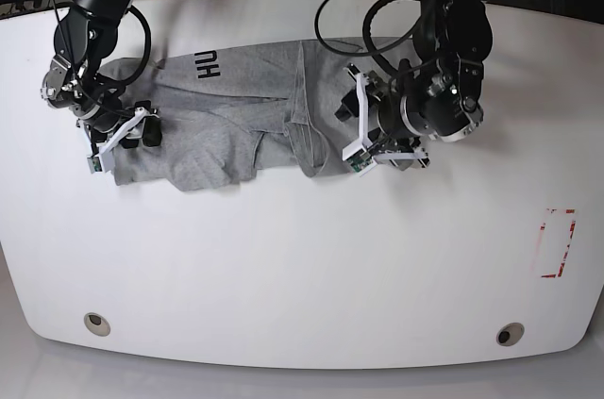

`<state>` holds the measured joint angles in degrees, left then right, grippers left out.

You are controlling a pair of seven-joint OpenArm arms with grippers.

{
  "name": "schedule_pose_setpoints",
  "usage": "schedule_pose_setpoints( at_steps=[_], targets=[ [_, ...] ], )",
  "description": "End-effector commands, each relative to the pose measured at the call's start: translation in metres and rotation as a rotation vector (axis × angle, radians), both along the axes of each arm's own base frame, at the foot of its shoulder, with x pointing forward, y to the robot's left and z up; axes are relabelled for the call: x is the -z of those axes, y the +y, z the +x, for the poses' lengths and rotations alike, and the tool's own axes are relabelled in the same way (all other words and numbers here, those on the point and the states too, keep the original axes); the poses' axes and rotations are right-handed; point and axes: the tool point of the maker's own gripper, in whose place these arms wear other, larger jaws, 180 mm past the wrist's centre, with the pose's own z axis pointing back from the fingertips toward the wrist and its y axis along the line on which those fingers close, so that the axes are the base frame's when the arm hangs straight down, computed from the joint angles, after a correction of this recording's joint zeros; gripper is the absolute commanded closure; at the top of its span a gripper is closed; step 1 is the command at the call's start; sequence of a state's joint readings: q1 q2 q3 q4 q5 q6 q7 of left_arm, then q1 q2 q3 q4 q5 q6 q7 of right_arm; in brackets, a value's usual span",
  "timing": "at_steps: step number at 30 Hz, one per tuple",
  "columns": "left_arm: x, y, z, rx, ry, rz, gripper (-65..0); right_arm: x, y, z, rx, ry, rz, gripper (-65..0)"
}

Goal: Fold the T-shirt properly
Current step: 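Move the left gripper to the shirt's folded end and grasp it, then fold the grasped end inward toward the right gripper, then regrasp both ends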

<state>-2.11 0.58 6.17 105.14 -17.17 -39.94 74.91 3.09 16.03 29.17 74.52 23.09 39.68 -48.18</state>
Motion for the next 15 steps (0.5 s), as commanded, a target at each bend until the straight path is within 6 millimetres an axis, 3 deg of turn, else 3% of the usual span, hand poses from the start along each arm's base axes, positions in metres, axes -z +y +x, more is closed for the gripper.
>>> schedule_pose_setpoints(
  at_steps=[1,3,6,9,11,14,15],
  targets=[
    [0.005,-0.003,0.007,0.002,0.01,0.005,-30.6,-0.007,0.0,0.006,-0.006,-0.018,-0.007,-29.8],
    [0.008,-0.002,0.016,-0.003,0.007,0.019,-30.6,-0.006,0.001,0.006,-0.007,-0.016,-0.008,-29.8],
    [-0.002,-0.023,0.025,0.039,-0.029,-0.018,-30.6,-0.005,0.004,0.006,-0.01,-0.015,-0.002,-29.8],
    [-0.018,-0.031,0.026,0.068,-0.086,-0.021,-30.6,-0.007,0.004,0.006,-0.01,-0.018,0.0,-29.8],
    [-0.035,-0.03,0.028,0.064,-0.144,-0.028,-30.6,-0.012,0.003,0.007,-0.017,-0.023,-0.016,-30.4],
    [-0.034,-0.025,0.016,0.054,-0.144,-0.027,-30.1,-0.024,0.003,0.012,-0.032,-0.041,-0.044,-30.6],
    [-0.031,-0.013,0.011,0.036,-0.143,-0.011,-27.8,-0.03,0.001,0.012,-0.037,-0.046,-0.061,-30.6]
  ],
)
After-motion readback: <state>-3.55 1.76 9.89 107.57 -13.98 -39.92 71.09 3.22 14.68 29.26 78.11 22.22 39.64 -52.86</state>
